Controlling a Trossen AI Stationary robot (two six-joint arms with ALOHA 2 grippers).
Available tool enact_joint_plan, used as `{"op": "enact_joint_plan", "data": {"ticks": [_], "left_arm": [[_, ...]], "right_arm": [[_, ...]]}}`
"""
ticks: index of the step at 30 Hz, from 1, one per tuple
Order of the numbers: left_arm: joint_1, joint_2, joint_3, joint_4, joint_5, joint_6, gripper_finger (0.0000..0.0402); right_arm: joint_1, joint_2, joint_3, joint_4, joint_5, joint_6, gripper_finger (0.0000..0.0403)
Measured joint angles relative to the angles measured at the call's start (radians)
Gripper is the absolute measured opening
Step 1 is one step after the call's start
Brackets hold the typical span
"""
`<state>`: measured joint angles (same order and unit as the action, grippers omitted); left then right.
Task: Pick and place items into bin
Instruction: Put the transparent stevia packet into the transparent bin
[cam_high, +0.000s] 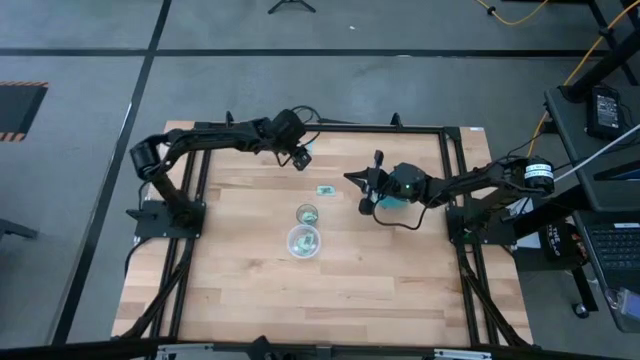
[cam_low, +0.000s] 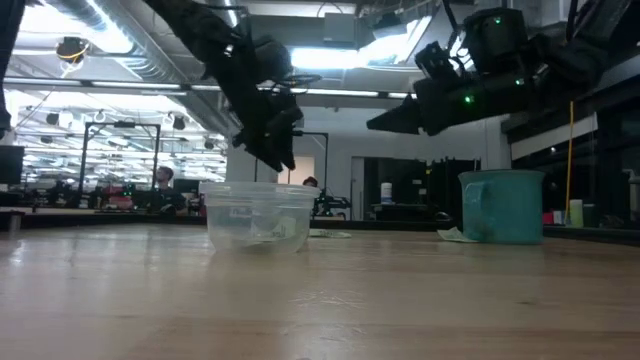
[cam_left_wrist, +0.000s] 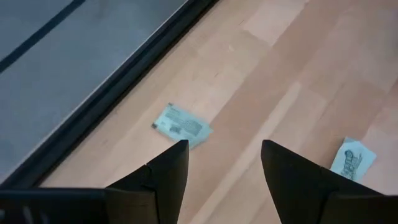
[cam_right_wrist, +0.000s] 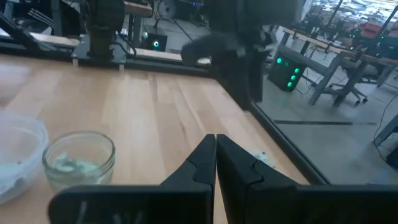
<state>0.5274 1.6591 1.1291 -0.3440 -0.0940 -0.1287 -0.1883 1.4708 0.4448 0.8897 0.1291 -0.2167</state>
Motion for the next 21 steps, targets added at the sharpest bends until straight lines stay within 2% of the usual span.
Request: {"op": "enact_joint_plan", "data": {"ticks": [8,12,18,21], "left_arm": [[0.000,0.110,0.020,0.004,-0.002,0.011,0.0196],[0.001,0.163,0.020,0.047,-0.042,0.009,0.0196],[0.012,0.226,0.020,0.095,-0.026,-0.041,0.0196],[0.014,0.246,0.020,0.112,-0.052,-0.042,0.0196]], "right_arm": [[0.000,0.000,0.020,-0.016,0.000,0.003,0.0017],[0.000,0.000,0.020,-0.056,0.000,0.003,0.0017],[0.000,0.000,0.020,-0.062,0.000,0.003,0.0017],[0.000,0.000,0.020,-0.064,0.000,0.003,0.0017]]}}
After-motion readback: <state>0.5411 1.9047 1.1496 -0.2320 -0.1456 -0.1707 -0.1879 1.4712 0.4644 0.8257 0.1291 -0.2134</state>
